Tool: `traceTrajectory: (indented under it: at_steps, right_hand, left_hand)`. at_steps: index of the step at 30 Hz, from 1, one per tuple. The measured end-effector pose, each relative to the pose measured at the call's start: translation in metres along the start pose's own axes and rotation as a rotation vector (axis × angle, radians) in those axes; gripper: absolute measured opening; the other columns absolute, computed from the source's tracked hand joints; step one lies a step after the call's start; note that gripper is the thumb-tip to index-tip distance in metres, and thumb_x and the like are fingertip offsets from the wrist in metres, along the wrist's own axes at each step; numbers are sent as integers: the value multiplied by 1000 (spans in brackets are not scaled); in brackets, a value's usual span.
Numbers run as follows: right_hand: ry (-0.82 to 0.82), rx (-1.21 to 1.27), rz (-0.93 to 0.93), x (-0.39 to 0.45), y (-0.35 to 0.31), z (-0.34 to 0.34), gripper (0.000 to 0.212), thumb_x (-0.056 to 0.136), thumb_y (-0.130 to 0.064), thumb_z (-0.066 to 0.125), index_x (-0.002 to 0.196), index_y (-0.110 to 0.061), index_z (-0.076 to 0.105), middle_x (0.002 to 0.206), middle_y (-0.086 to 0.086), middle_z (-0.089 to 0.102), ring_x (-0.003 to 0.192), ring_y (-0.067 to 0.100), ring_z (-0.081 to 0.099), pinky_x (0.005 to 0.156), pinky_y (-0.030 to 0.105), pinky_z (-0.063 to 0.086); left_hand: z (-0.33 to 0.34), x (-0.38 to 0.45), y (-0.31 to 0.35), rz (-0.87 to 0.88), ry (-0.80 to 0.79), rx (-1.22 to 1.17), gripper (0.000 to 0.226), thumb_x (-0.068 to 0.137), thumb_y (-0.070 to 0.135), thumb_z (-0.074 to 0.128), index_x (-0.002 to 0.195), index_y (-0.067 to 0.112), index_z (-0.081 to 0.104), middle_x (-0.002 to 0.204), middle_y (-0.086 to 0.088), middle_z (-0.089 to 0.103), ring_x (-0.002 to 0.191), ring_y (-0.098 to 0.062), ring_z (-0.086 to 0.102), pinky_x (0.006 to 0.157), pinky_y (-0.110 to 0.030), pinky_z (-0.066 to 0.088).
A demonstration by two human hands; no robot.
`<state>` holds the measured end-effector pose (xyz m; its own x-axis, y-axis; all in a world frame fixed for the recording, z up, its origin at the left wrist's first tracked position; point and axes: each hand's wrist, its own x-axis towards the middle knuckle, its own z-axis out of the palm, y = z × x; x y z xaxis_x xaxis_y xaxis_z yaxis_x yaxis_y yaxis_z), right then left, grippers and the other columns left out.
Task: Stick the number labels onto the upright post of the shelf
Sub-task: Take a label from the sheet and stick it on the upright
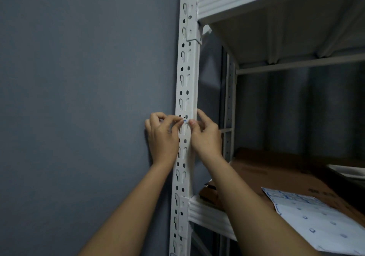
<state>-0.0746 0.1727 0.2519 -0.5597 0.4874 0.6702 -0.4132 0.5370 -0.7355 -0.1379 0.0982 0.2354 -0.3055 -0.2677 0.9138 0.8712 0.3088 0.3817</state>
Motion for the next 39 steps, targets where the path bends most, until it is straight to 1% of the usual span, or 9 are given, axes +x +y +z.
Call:
traceTrajectory:
  at_steps: [4,10,13,16,20,28,33,35,39]
  right_hand:
    - [0,11,-2,2,2,4,43,95,-29,57,138,-31,50,113,-5,70,104,15,65,99,44,48]
    - [11,18,-5,-1,2,2,45,96,-28,56,140,-28,48,117,-4,68,108,15,63,101,43,46]
    - [5,8,-5,-2,0,1,45,96,-28,56,140,-27,48,117,-4,68,110,16,62,102,43,45]
    - [2,-2,6,-3,-1,2,44,96,-29,56,139,-28,49,118,-3,68,112,17,62,102,44,45]
    - [13,-8,11,-4,-3,2,44,96,-29,56,139,-29,49,117,-2,69,112,19,62,101,45,45]
    - [35,-13,19,-3,-1,7,42,96,-30,55,138,-32,50,116,-2,69,109,21,63,97,46,47]
    - [49,-37,26,-4,0,7,44,97,-32,53,141,-31,47,124,1,66,116,23,59,102,44,43]
    - [44,-34,20,-4,1,7,45,97,-32,53,141,-30,46,124,2,66,116,24,59,102,45,43]
    - [27,-20,21,-5,-1,5,46,96,-31,55,141,-30,46,126,2,65,118,23,59,102,46,45]
  left_hand:
    - [1,-1,0,49,10,37,4,84,18,68,87,18,71,92,5,40,90,-15,37,73,-32,40]
    - [3,2,3,56,-61,75,4,88,14,62,88,11,65,91,-1,46,91,-19,41,73,-35,42]
    - [4,0,5,16,-95,110,8,90,17,59,88,11,63,93,-2,47,92,-17,38,76,-28,36]
    - [0,-1,2,-21,-42,65,8,86,21,65,82,14,65,90,3,45,92,-16,40,75,-18,29]
    - [-2,1,3,-25,-21,-19,3,82,20,70,80,18,69,88,5,47,91,-13,40,77,-28,40]
    - [2,5,-1,60,-92,-22,5,88,18,62,89,18,67,89,11,44,94,-15,41,76,-37,45]
    - [9,3,-2,70,-101,9,6,89,13,57,89,12,62,91,2,47,93,-18,40,74,-43,45]
    - [7,4,0,47,-112,18,5,90,14,57,88,11,62,93,1,47,94,-19,41,76,-42,44]
    - [0,5,-1,52,-87,34,8,87,18,63,82,12,63,91,4,44,92,-12,36,74,-33,41]
